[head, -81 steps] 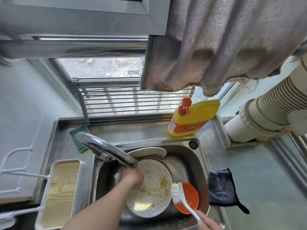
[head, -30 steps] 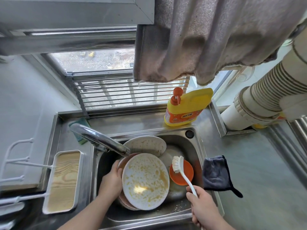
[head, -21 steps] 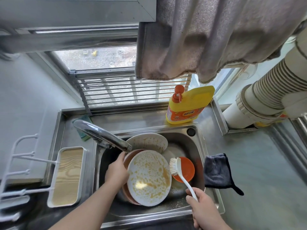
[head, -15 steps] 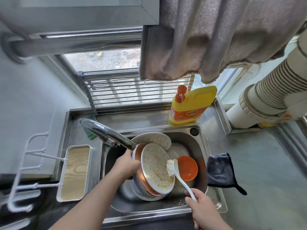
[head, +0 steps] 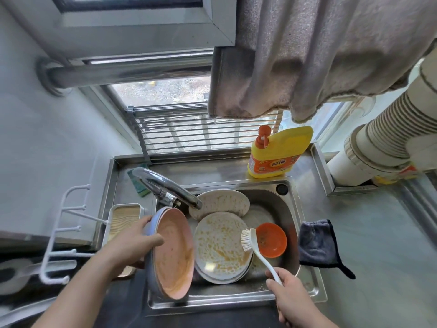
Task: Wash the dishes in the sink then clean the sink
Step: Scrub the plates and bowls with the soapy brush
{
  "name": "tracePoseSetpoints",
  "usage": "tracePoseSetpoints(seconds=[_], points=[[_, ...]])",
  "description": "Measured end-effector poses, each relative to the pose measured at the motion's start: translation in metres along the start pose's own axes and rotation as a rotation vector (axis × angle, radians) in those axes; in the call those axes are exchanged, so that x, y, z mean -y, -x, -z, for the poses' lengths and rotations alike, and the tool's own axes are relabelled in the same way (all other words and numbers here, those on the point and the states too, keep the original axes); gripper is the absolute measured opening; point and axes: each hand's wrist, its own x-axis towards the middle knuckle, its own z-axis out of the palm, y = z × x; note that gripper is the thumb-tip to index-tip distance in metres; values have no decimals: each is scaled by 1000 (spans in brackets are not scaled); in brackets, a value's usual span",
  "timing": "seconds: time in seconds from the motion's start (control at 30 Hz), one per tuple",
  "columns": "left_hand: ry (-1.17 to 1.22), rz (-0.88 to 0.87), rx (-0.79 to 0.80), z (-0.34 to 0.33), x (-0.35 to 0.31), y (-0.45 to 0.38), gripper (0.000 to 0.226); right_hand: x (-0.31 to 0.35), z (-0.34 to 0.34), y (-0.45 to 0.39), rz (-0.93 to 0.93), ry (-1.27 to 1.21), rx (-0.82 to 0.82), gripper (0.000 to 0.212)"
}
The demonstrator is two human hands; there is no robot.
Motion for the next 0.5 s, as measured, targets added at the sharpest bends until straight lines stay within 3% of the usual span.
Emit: tracePoseSetpoints(seconds=[0.13,0.27,0.5], points=[[81,22,50,1,0,-1,35,-7,0,-2,-13,6,-16,10],[130,86,136,-34,4,-10,48,-10,2,-2,-3,8,-32,11],[-17,27,-16,-43,11,-13,42,-14,8,-3,7,30,-67,11]])
